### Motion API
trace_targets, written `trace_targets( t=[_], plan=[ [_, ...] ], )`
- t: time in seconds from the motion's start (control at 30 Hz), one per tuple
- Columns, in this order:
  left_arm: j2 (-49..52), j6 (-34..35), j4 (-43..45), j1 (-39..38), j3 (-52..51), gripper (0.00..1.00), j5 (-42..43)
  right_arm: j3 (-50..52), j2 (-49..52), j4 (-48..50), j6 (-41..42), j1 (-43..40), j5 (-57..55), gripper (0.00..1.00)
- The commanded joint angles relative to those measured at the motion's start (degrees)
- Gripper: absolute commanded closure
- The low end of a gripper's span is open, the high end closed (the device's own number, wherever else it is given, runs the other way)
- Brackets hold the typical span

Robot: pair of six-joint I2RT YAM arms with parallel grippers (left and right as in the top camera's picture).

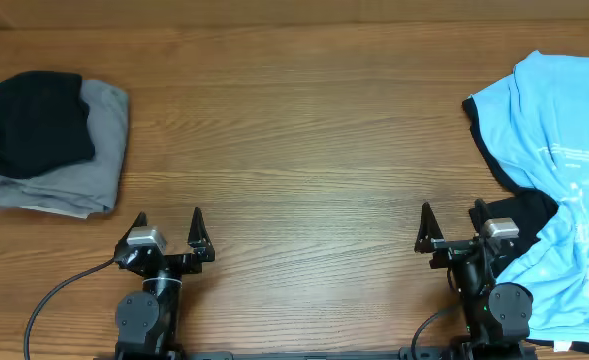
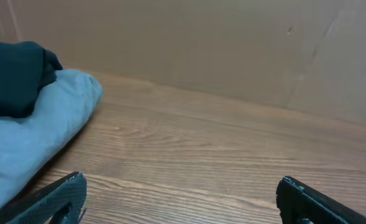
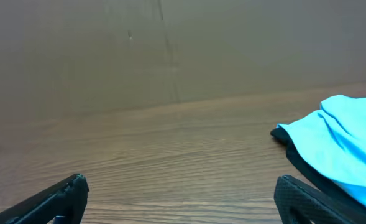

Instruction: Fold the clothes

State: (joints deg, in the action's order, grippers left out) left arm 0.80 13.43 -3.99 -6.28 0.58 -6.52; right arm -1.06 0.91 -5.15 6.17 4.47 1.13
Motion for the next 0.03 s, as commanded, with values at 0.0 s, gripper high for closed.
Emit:
trace_targets(
  t=[0.0],
  plan=[
    [-0.5,0.8,0.2,0.4,-0.3,0.00,0.2,0.6,-0.4,0.3,-0.2,-0.3,0.0,0.00]
  ],
)
